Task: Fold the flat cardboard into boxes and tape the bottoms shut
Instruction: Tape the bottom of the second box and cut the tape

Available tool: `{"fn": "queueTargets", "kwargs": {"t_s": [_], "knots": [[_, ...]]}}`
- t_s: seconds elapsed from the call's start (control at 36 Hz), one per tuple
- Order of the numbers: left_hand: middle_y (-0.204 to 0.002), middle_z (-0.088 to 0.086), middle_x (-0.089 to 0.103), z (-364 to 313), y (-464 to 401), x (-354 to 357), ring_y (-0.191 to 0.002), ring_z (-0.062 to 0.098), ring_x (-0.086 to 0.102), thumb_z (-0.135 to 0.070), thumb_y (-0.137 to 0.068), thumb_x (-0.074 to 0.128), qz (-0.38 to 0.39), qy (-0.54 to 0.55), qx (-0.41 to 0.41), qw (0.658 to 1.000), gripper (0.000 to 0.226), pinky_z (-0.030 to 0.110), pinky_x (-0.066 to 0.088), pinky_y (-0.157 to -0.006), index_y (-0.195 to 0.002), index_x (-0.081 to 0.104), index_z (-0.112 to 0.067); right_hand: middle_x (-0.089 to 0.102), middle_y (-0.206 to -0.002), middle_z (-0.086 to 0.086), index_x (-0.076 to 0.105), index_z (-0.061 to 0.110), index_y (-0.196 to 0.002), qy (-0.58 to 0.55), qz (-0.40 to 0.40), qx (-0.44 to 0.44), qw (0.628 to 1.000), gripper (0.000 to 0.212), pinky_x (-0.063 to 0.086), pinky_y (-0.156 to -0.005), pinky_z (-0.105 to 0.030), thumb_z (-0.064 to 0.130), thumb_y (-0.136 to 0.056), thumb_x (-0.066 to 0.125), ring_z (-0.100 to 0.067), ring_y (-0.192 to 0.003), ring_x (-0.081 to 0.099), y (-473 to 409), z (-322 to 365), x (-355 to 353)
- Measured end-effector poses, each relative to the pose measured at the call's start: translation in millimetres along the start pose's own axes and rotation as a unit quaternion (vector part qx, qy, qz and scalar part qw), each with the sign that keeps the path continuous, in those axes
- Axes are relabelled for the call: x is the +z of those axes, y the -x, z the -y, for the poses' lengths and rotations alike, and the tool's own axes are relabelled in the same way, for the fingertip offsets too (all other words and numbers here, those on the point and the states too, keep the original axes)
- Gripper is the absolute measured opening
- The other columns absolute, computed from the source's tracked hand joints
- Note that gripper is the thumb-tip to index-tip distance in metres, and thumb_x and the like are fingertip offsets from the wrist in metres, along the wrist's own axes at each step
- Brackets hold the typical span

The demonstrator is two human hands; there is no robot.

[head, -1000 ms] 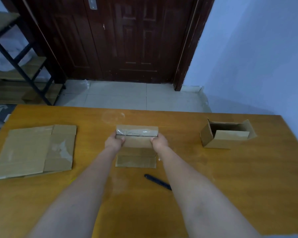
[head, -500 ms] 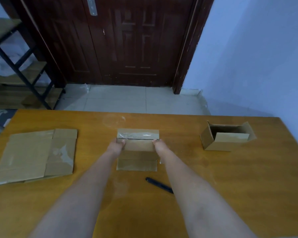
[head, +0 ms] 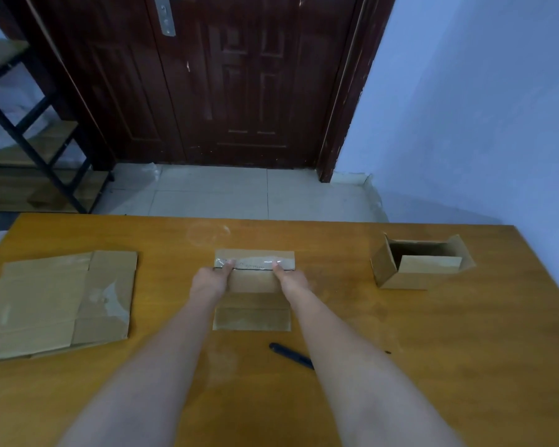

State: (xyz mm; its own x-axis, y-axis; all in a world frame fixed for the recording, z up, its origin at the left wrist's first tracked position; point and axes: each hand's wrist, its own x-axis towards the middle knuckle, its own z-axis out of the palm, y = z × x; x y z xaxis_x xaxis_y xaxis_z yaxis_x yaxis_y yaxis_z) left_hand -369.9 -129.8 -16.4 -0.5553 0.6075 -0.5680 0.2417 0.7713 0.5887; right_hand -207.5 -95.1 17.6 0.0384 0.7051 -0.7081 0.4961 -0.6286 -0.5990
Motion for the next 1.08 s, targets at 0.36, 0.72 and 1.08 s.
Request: {"fn": "queueTargets", "kwargs": {"t_s": [0.36, 0.72, 1.08], "knots": [[-0.109, 0.026, 0.063, 7.7, 4.6, 13.9, -0.102, 0.040, 0.059, -0.045, -0.100, 0.029, -0.095, -0.035, 0.025, 0.995, 0.057, 0.040, 0.046, -0.082, -0.108, 0.064, -0.001, 0.050, -0.133, -0.019, 0.045, -0.002, -0.134, -0.006, -0.032, 0.025, 0.999, 0.051, 0.039, -0.094, -0.033, 0.035, -0.104, 0.027, -0.033, -0.124, 0.045, -7.9, 0.0, 2.1], [-0.126, 0.032, 0.053, 8.6, 2.2, 7.8, -0.117, 0.046, 0.049, -0.034, -0.103, 0.027, -0.064, 0.079, -0.022, 0.995, 0.056, 0.045, 0.040, -0.099, -0.124, 0.053, 0.011, 0.033, -0.147, -0.017, 0.027, 0.005, -0.146, -0.226, 0.016, 0.116, 0.967, 0.059, 0.029, -0.111, -0.043, 0.042, -0.101, 0.037, -0.035, -0.135, 0.033, -5.0, -3.7, -8.9], [-0.132, 0.024, 0.050, 4.7, 1.0, -7.2, -0.123, 0.041, 0.045, -0.038, -0.103, 0.026, -0.062, 0.181, -0.017, 0.981, 0.053, 0.043, 0.036, -0.102, -0.131, 0.047, 0.002, 0.042, -0.146, -0.008, 0.037, 0.012, -0.145, -0.248, -0.033, 0.017, 0.968, 0.047, 0.029, -0.111, -0.043, 0.029, -0.101, 0.040, -0.031, -0.135, 0.037, -0.7, -9.2, -19.1]]}}
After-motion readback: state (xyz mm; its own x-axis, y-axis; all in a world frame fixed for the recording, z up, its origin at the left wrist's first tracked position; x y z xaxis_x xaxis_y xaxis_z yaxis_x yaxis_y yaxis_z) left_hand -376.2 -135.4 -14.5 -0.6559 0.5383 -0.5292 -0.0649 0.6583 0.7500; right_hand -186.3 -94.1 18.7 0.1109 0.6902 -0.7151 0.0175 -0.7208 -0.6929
